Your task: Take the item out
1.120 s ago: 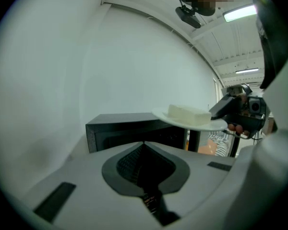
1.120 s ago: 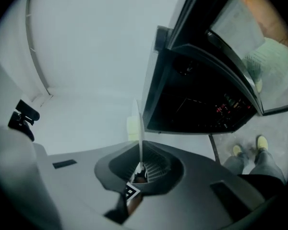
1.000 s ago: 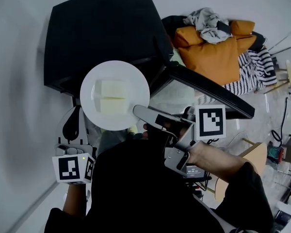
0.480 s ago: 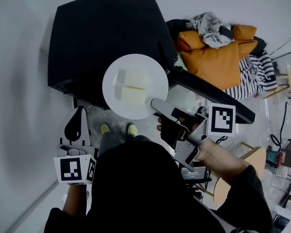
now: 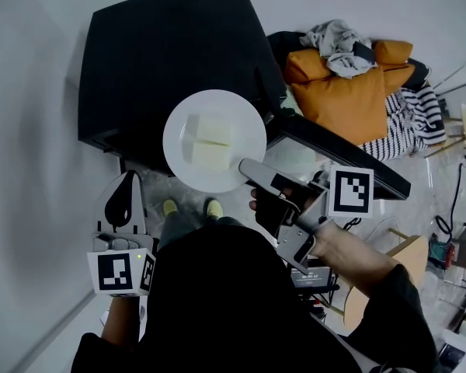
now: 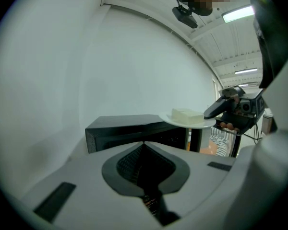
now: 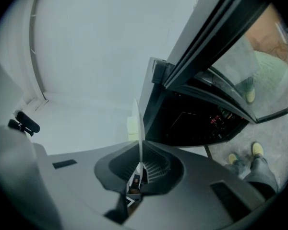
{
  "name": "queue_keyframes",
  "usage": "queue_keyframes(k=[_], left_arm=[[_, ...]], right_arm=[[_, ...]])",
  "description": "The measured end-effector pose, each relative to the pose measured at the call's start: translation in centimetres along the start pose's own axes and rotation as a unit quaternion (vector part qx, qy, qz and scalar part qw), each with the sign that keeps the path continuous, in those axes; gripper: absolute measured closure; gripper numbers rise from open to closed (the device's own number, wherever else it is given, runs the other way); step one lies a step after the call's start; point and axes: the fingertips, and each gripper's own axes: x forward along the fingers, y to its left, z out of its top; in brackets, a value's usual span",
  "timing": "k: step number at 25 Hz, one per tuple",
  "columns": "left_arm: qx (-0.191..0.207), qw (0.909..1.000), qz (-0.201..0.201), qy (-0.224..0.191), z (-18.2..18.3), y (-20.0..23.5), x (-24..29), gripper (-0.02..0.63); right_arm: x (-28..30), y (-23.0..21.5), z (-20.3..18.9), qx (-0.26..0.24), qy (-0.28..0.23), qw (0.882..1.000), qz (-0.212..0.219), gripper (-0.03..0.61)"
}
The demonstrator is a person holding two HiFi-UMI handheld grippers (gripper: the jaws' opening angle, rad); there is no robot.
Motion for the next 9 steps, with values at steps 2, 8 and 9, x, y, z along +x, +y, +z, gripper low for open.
queue_keyframes(k=[2, 8, 9], left_arm=[[0.000, 1.0000, 0.001, 0.000, 0.08, 0.05, 0.02, 0.606], [0.000, 1.0000, 0.004, 0.003, 0.24, 0.11, 0.19, 0.606], [0.000, 1.0000, 0.004, 0.004, 0.24, 0.10, 0.23, 0.606]], right_arm=[[0.08, 0.05, 0.00, 0.001, 0.002, 1.000, 0.001, 0.558], [0.22, 0.14, 0.03, 0.000, 0.006, 1.000, 0.002, 0.558], [0.25, 0.12, 0.04, -0.001, 0.007, 1.000, 0.002, 0.558]])
